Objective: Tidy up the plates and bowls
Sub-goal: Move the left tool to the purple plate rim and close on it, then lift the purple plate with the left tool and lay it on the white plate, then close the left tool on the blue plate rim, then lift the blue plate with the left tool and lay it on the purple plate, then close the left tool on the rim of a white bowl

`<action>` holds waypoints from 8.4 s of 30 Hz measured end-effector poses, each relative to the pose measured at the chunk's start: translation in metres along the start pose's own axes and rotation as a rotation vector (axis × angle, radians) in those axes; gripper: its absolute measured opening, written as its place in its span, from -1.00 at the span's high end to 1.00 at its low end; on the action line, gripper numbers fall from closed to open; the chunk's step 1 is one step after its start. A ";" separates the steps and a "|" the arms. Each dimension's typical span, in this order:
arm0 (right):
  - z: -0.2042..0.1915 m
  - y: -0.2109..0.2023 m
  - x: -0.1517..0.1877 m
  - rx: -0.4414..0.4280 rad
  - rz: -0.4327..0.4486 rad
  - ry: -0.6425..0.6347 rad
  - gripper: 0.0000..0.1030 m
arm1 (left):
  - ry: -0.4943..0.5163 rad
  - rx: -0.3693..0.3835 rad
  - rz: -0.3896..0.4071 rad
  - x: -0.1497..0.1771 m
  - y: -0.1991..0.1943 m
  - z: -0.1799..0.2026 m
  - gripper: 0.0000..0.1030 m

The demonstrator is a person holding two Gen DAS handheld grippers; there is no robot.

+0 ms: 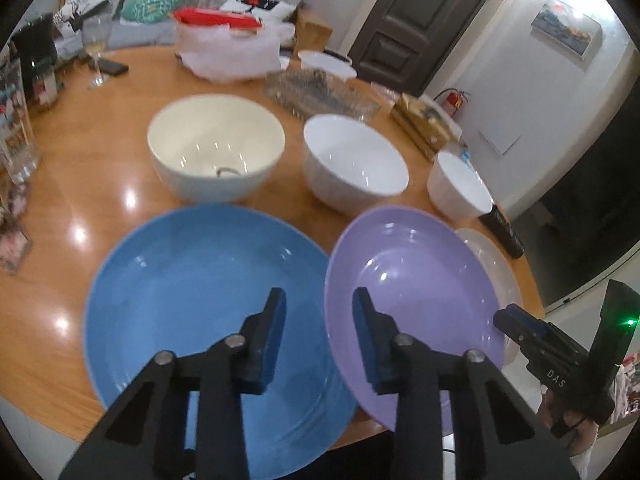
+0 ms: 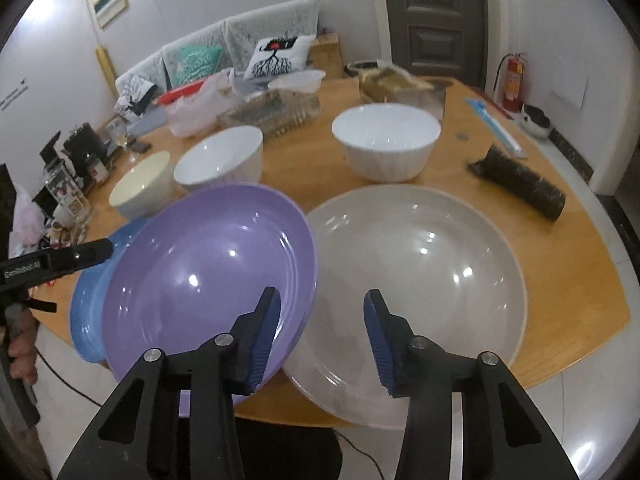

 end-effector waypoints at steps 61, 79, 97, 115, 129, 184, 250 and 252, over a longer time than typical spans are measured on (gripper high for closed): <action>0.095 -0.016 0.023 0.332 -0.054 0.036 0.58 | 0.441 -0.061 -0.142 0.001 0.109 0.161 0.72; 0.095 -0.034 0.018 0.330 -0.020 0.057 0.46 | 0.467 -0.069 -0.084 -0.004 0.089 0.165 0.72; -0.086 -0.027 -0.014 -0.142 0.035 -0.062 0.21 | 0.164 -0.227 0.147 -0.043 -0.054 -0.033 0.36; -0.175 0.057 0.027 -0.157 -0.195 -0.176 0.21 | -0.108 -0.190 0.029 0.023 -0.033 -0.158 0.36; -0.178 0.070 0.031 -0.131 -0.224 -0.195 0.59 | -0.101 -0.153 0.020 0.021 -0.022 -0.149 0.75; 0.047 -0.027 0.004 0.038 0.033 0.128 0.64 | 0.309 -0.036 0.000 -0.021 0.031 0.122 0.75; -0.068 -0.025 -0.086 -0.036 0.275 -0.302 -0.98 | 0.463 -0.133 -0.029 -0.139 0.045 0.047 -0.02; -0.089 -0.007 -0.089 -0.043 0.232 -0.352 -0.98 | 0.456 -0.118 -0.048 -0.145 0.057 0.040 -0.02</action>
Point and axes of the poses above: each gripper's, at about its wrist camera, not at the fingertips, and y roughly the way its jaws point, z to its right, x to its underside, the point moved 8 cm from there along y, roughly the way its jaws point, and after that the axes turned 1 degree about x, right-handed, at the moved point
